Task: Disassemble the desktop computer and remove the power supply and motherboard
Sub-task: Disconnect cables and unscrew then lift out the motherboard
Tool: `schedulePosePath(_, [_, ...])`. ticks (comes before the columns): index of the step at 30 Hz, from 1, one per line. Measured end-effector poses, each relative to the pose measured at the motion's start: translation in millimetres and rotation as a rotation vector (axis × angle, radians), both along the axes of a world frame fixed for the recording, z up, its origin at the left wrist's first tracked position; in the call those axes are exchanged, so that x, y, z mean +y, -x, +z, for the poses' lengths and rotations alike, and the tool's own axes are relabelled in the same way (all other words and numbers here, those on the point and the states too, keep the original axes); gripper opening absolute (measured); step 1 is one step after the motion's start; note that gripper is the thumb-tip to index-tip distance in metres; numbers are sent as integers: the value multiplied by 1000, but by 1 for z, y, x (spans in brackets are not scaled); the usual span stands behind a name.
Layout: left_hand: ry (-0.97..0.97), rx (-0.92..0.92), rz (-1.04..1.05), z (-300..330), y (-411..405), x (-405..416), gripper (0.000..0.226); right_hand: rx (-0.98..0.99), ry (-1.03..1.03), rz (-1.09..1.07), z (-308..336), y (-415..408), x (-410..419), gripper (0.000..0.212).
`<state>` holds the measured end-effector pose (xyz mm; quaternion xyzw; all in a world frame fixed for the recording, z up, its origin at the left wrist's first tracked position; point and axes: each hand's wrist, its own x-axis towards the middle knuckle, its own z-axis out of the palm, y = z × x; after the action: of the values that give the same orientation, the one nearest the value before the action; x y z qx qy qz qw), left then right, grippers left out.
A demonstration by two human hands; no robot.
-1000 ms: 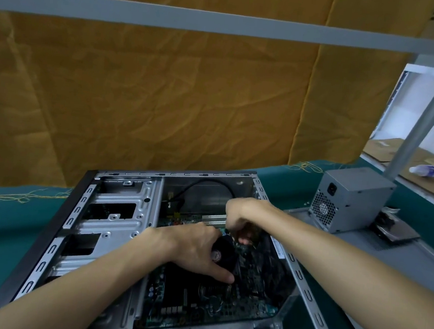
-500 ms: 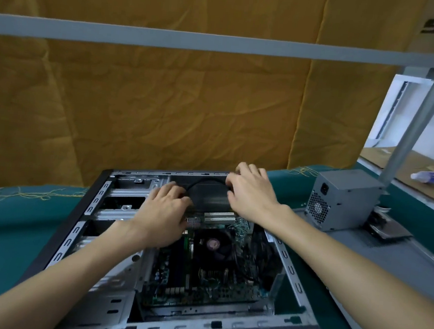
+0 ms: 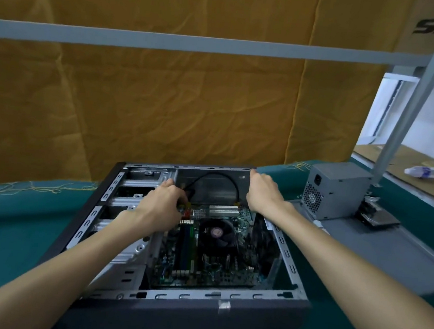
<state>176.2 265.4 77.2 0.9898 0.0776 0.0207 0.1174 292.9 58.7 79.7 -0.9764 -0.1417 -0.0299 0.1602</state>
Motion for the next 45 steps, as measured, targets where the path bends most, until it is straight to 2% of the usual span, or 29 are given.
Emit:
schedulePosePath(3, [-25,-9,-87,0,-3,4,48,24,24,-48,-1,11,-13,75])
schedulePosePath(6, [-32,-18,-164,2,-9,11,57,68,120,-67,4,15,-24,58])
schedulePosePath(9, [-16,-90,-171,2,-16,19,56,-35,266,-90,15,5,-21,70])
schedulePosePath(11, [-18,-106,-180,0,-20,21,55,-108,204,22,16,-16,-12,75])
schedulePosePath(13, [-13,-109,-200,-2,-22,22,54,-19,186,162,15,-35,0,63])
schedulePosePath(15, [-16,-107,-221,-2,-24,25,52,39,235,210,9,-46,8,31])
schedulePosePath(16, [-21,-110,-232,-1,-25,27,52,3,252,207,4,-48,10,23])
schedulePosePath(17, [-26,-110,-246,0,-26,28,51,-49,259,192,0,-49,11,24])
schedulePosePath(19, [-35,-106,-288,0,-30,32,50,-112,262,128,-8,-46,10,38])
schedulePosePath(23, [-69,-104,-396,1,-39,39,52,-108,297,-8,-16,-28,0,61])
schedulePosePath(27, [-172,-128,-461,-3,-47,38,58,-98,307,-32,-18,-11,-16,58])
schedulePosePath(30, [-307,-280,-474,-6,-48,24,54,-105,328,3,-10,-11,-20,58])
schedulePosePath(33, [-244,-466,-566,-10,-51,-4,29,-75,286,85,-3,-21,-17,56])
schedulePosePath(35, [-55,-354,-503,-16,-58,-22,25,-26,214,131,1,-29,-11,54])
schedulePosePath(38, [127,35,-240,-28,-85,-31,21,33,109,190,6,-43,1,59])
schedulePosePath(41, [69,146,-180,-50,-109,-27,16,74,55,236,7,-58,13,55])
schedulePosePath(45, [15,163,-93,-80,-129,-23,40,82,17,301,-2,-67,23,58])
